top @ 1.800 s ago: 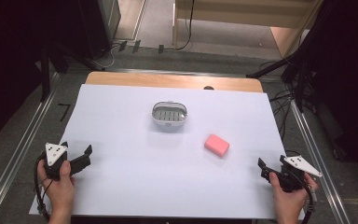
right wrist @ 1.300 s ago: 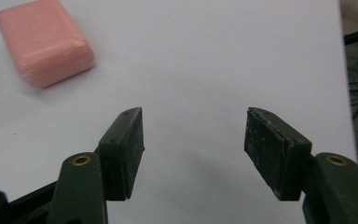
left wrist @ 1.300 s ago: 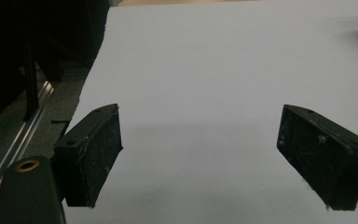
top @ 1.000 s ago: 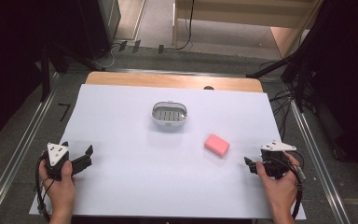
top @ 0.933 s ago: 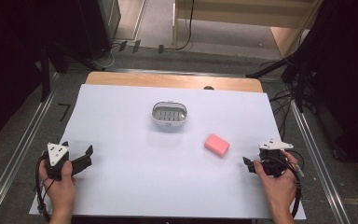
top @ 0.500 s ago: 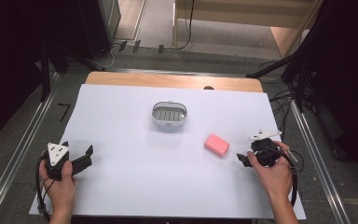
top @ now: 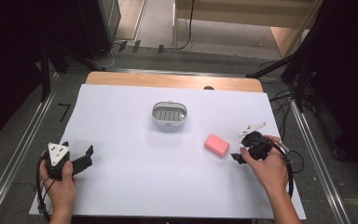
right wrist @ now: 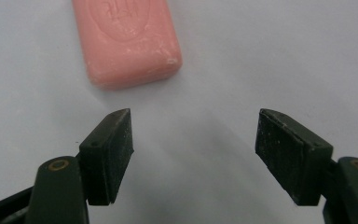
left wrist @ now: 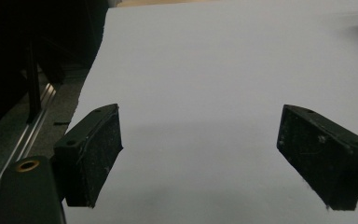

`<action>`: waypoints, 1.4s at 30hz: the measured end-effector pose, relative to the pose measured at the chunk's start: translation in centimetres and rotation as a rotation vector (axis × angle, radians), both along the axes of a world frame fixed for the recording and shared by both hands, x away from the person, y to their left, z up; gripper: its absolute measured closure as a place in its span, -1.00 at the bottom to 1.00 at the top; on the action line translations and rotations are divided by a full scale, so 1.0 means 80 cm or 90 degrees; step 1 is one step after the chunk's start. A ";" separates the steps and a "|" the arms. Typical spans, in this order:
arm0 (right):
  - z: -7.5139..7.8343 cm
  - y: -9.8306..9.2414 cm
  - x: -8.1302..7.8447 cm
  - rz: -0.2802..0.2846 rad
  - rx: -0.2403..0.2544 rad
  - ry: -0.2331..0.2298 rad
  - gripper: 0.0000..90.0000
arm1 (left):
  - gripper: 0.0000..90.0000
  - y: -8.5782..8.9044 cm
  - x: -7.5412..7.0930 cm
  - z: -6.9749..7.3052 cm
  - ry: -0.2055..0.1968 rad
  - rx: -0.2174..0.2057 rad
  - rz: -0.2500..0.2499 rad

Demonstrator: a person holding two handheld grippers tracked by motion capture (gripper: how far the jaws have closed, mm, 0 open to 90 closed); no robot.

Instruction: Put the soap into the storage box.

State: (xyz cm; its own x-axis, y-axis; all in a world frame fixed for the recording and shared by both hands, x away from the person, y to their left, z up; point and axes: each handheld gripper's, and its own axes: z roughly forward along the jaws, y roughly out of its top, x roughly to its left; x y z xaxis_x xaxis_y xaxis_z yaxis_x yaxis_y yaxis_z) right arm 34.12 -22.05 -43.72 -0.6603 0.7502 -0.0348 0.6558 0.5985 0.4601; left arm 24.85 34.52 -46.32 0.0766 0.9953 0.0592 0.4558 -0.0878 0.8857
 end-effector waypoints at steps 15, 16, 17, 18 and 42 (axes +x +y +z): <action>0.005 0.026 0.015 0.028 -0.030 0.029 -0.45 | -0.67 -0.001 0.000 0.000 -0.004 0.001 0.000; 0.005 0.028 0.015 0.029 -0.032 0.030 -0.46 | -0.67 -0.001 0.000 0.000 -0.004 0.001 0.000; 0.005 0.031 0.018 0.032 -0.034 0.033 -0.48 | -0.67 -0.001 0.000 0.000 -0.004 0.002 0.001; 0.005 0.031 0.018 0.032 -0.034 0.033 -0.48 | -0.67 -0.001 0.000 0.000 -0.004 0.002 0.001; 0.005 0.068 0.039 0.054 -0.048 0.070 -0.49 | -0.67 -0.001 0.000 0.000 -0.003 0.002 0.000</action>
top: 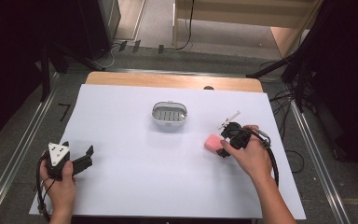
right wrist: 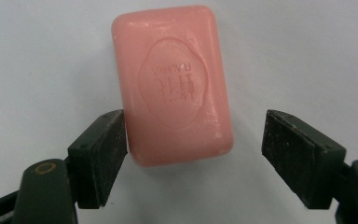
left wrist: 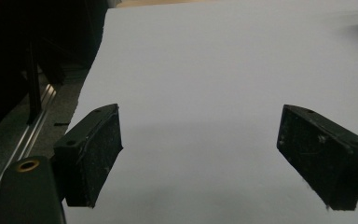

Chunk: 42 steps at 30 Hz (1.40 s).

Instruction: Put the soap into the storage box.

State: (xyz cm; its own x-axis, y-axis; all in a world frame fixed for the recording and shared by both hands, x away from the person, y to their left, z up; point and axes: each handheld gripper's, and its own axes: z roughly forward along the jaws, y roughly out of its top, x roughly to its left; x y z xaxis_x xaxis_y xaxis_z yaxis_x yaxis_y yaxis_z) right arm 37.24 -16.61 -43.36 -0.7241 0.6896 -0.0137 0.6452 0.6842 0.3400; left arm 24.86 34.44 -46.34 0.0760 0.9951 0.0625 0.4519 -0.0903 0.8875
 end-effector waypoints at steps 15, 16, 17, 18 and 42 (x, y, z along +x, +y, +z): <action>-0.002 0.016 0.009 0.015 0.005 0.013 -0.33 | -0.67 0.000 0.000 0.000 0.000 0.000 -0.001; -0.002 0.016 0.009 0.015 0.005 0.013 -0.33 | -0.67 0.000 0.000 0.000 0.000 0.000 -0.001; -0.002 0.017 0.010 0.016 0.006 0.013 -0.32 | -0.67 0.000 0.000 0.000 0.000 0.000 -0.001; -0.002 0.018 0.010 0.015 0.004 0.015 -0.32 | -0.67 0.000 0.000 0.000 0.000 0.000 -0.001; -0.007 0.030 0.019 0.039 -0.004 0.029 -0.19 | -0.67 0.001 0.000 0.000 0.004 0.001 -0.003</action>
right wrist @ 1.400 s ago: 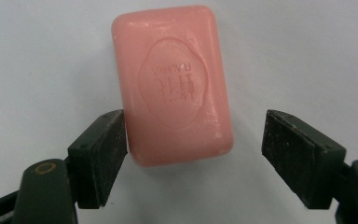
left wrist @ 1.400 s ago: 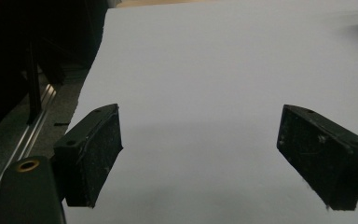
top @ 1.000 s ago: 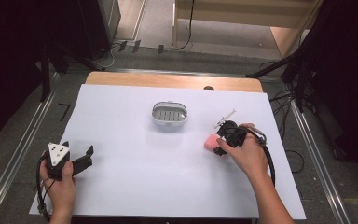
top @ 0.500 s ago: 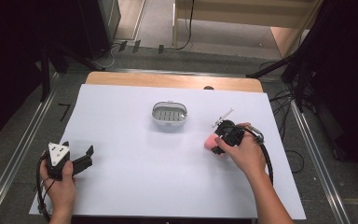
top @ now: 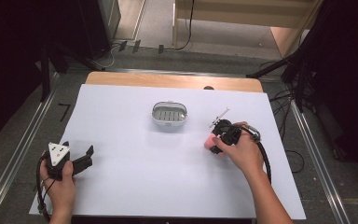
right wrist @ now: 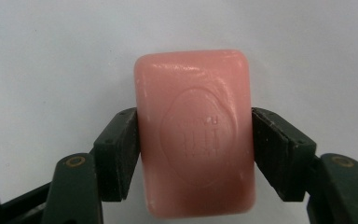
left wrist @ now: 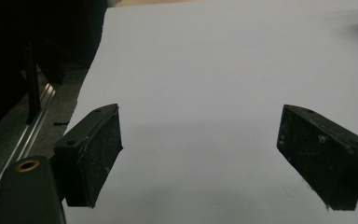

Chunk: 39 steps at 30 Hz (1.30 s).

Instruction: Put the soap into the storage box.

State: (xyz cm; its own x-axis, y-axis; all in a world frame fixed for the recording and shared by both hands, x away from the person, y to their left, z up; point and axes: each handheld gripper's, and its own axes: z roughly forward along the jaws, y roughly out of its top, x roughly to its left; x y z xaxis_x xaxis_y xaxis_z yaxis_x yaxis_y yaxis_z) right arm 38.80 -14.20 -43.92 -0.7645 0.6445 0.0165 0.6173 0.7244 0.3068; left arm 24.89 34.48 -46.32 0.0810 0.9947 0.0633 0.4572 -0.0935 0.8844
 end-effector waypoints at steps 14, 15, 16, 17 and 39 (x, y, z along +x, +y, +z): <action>-0.006 0.003 0.005 0.004 -0.006 0.014 -0.18 | -0.67 0.000 0.000 0.000 0.000 0.000 -0.001; -0.007 0.003 0.005 0.001 -0.006 0.016 -0.18 | -0.67 0.000 0.000 0.000 0.000 0.000 -0.001; -0.007 0.003 0.005 0.004 -0.005 0.014 -0.18 | -0.67 0.000 0.000 0.000 0.001 0.000 -0.001; -0.007 0.004 0.005 0.002 -0.006 0.015 -0.17 | -0.67 0.000 0.000 0.000 0.000 0.000 -0.001; 0.000 0.003 0.005 0.061 -0.010 -0.014 -0.14 | -0.67 -0.001 0.000 0.000 0.000 0.003 0.000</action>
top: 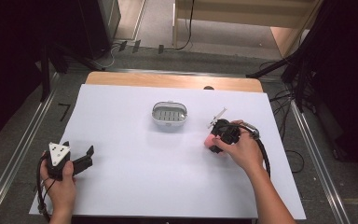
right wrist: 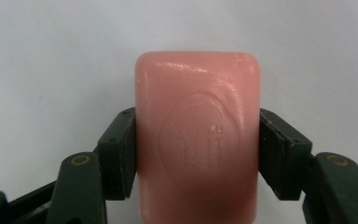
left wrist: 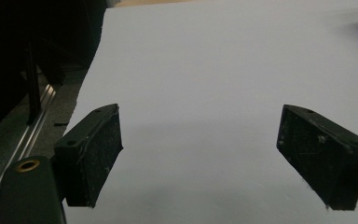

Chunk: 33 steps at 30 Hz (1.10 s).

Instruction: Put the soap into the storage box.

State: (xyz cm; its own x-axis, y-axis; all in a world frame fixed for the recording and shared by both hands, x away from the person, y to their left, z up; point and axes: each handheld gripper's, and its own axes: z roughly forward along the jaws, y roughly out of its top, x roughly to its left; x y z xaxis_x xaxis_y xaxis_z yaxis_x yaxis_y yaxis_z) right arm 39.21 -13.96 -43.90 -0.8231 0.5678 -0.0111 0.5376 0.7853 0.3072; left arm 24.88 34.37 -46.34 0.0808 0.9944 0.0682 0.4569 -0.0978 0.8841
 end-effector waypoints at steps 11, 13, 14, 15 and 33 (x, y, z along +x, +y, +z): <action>0.021 0.012 0.003 0.067 -0.005 -0.040 -0.14 | -0.67 0.000 0.000 0.000 0.000 0.000 0.000; 0.023 0.013 0.004 0.062 -0.007 -0.039 -0.14 | -0.67 0.000 0.000 0.000 0.000 0.000 -0.001; 0.026 0.016 0.007 0.069 -0.005 -0.042 -0.14 | -0.67 0.000 0.000 0.000 0.000 -0.001 -0.001; 0.026 0.016 0.007 0.069 -0.005 -0.042 -0.14 | -0.67 0.000 0.000 0.000 0.000 -0.001 -0.001; 0.048 0.043 0.031 0.138 -0.016 -0.076 -0.14 | -0.67 0.001 0.000 0.000 0.002 -0.003 -0.002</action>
State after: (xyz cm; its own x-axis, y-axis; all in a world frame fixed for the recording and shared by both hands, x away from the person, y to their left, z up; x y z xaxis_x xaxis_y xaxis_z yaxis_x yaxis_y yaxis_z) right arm 41.72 -10.50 -40.04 -0.9175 0.3769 -0.1270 0.3174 0.8863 0.3374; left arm 24.90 34.46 -46.33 0.0848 0.9944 0.0637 0.4588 -0.0957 0.8834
